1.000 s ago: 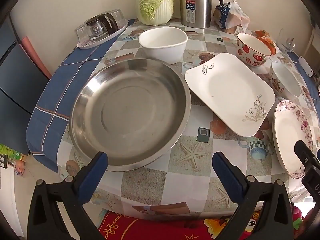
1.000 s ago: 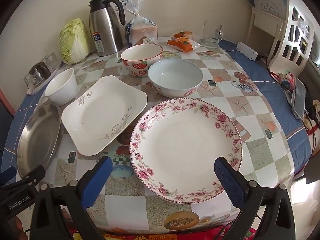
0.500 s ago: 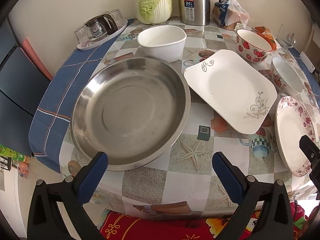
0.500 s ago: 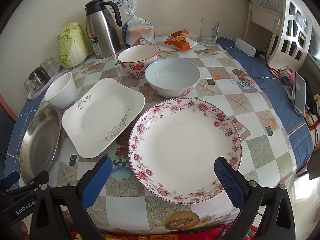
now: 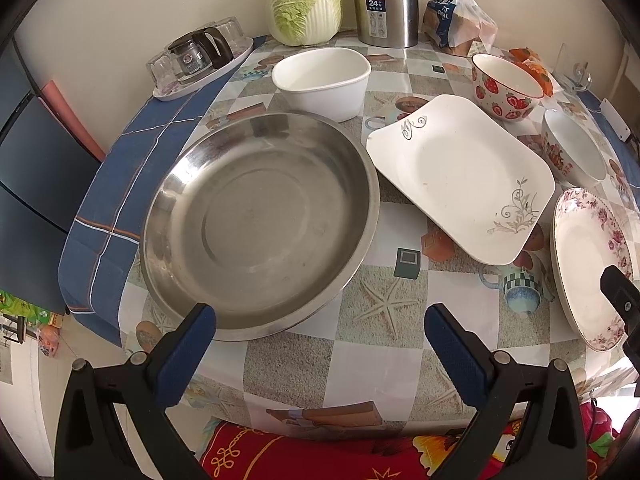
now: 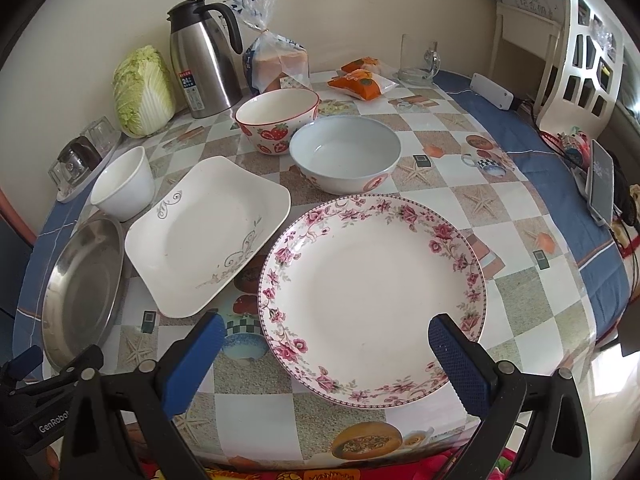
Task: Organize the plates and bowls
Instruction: 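Move both grippers toward the rim of the large steel basin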
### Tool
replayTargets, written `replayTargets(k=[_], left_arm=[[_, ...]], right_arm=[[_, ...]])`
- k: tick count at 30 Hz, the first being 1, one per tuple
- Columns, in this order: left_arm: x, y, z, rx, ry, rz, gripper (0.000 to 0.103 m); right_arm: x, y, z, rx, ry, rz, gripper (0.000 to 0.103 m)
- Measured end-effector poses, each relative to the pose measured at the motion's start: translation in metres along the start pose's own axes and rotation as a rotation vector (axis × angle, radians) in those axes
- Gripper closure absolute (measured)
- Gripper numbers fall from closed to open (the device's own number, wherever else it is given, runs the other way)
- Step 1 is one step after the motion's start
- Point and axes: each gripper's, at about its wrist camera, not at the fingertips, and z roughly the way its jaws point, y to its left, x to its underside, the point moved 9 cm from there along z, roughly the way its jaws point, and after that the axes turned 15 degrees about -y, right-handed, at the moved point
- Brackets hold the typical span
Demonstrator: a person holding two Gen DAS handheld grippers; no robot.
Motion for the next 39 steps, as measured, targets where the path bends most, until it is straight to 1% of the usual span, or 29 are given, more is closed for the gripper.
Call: replayTargets(k=[12,23,26,30,34,37,39], left_arm=[[0.000,-0.002,0.002,0.003,0.006,-0.002,0.000],[0.001,-0.001,0.004,0.027,0.010,-0.017,0.000],[0.002,0.001,0.005,0.046,0.016,-0.038,0.000],[-0.001,0.015,0.012,0.080,0.017,-0.111,0.000],[-0.001,0.045,0.021,0.043,0.013,-0.199,0.000],[0.003,0.057,0.025,0.036,0.014,-0.224,0.000],[0.003,0.060,0.028,0.044,0.012,-0.233,0.000]], right_arm=[[0.001,0.001,0.001,-0.002,0.002,0.002,0.000],[0.000,0.006,0.002,-0.010,0.002,0.000,0.000],[0.001,0.014,0.004,-0.019,0.004,-0.005,0.000],[-0.002,0.029,0.007,-0.035,-0.005,-0.022,0.000],[-0.006,0.058,0.010,-0.098,-0.019,-0.037,0.000],[-0.003,0.066,0.014,-0.094,-0.011,-0.051,0.000],[0.000,0.071,0.017,-0.094,0.000,-0.060,0.000]])
